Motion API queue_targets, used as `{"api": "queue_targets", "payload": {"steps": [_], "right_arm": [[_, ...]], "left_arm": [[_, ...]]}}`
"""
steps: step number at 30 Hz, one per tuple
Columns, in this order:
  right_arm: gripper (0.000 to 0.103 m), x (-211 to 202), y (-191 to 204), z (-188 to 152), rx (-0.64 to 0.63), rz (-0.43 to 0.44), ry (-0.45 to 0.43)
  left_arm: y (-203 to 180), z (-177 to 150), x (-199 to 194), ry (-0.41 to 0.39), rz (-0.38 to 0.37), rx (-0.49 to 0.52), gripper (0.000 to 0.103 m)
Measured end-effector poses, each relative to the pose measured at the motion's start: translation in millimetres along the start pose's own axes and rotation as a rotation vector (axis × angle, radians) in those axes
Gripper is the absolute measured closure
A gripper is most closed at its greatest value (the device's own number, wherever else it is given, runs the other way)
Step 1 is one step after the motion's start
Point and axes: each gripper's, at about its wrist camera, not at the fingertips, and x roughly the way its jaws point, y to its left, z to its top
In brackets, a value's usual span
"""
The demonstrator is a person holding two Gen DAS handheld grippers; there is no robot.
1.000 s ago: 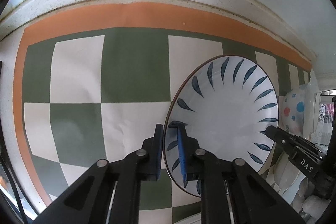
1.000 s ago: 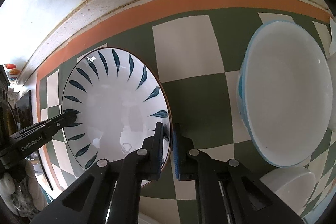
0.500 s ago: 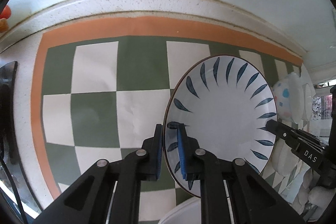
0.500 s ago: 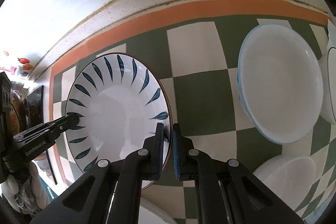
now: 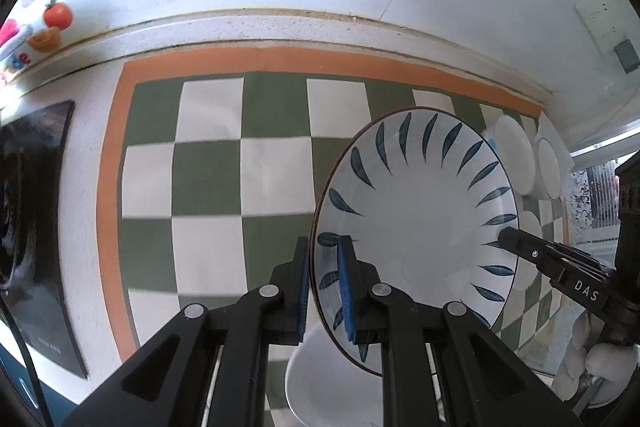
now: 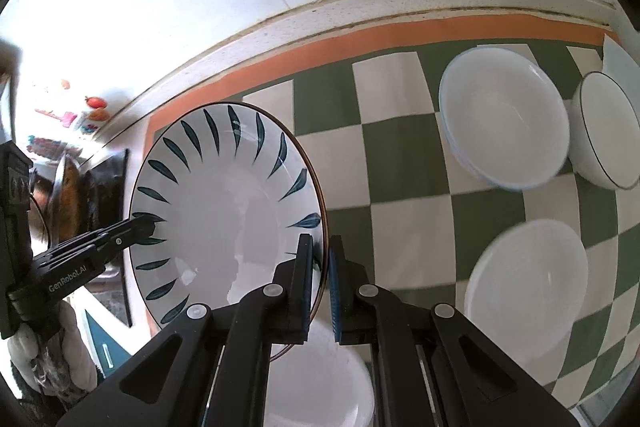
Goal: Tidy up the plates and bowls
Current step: 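Carry the blue-leaf plate onto the stacked plates and lower it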
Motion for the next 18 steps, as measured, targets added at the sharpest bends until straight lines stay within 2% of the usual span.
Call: {"api": "queue_targets", "payload": {"steps": [7,14,18], "right_arm": [[0.094,-15.0,2.5,-38.9,-0.057,0.026,0.018],[0.094,-12.7,-2.0,-80.2,-0.107,0.048,0.062],[0.094,-8.9,-5.7,-100.7,-0.116,0.043,0.077]], "left_arm": [[0.3,-49.2,-16.2,-0.009,0.011,-0.05,0.092],[3.2,-93.5,-10.3,0.014,0.016,-0.108,0.092],[1.0,-111.2,-6.3,0.021,0.028,-0.103,0.092]]}}
